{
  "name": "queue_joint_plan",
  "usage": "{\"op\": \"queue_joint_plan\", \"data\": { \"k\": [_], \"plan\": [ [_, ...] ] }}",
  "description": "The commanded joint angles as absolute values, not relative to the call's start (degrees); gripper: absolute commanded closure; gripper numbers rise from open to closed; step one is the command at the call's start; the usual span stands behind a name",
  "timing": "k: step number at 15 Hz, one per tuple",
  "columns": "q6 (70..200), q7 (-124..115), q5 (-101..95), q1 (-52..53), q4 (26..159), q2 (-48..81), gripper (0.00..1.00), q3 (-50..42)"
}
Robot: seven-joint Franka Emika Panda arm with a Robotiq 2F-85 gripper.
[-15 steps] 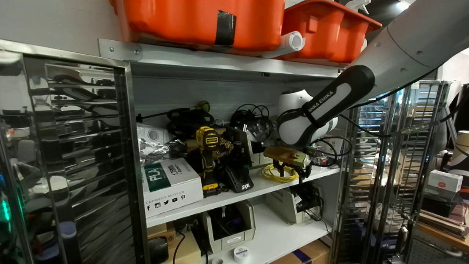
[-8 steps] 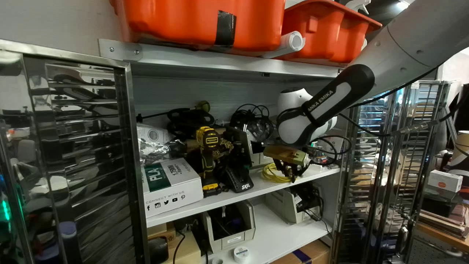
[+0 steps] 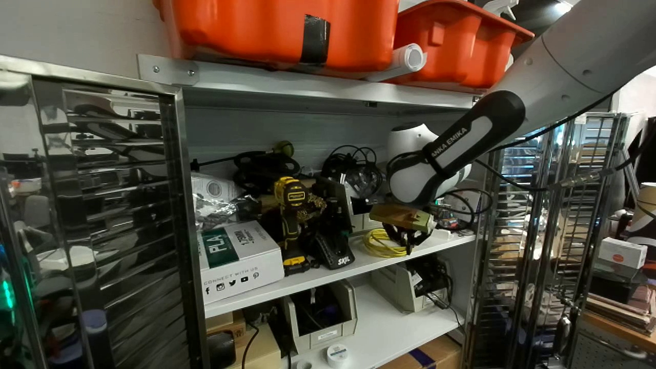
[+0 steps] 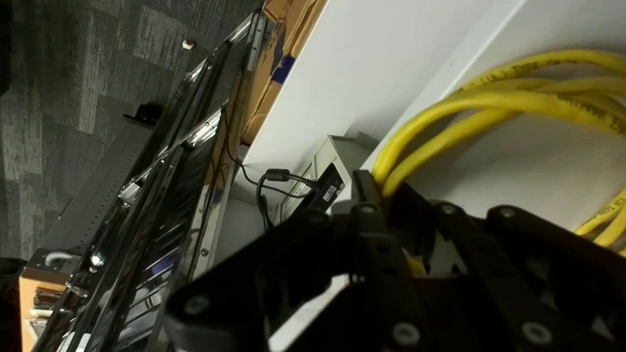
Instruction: Put the yellow cable in the storage box
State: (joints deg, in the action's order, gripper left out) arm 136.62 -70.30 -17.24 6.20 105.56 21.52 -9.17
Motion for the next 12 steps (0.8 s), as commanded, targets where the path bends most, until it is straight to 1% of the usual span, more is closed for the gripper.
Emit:
{"op": "queue_joint_plan", "data": {
  "k": [1,6,12],
  "plan": [
    [136.9,-71.5,-22.8,7.9,109.1,18.2,0.92,-10.1],
    [137.7,-77.4,-36.6,10.0,115.2,12.7,0.92,-10.7],
    [139.3,-91.0,-57.6,8.6,119.9,6.8,0.93,-7.9]
  ]
}}
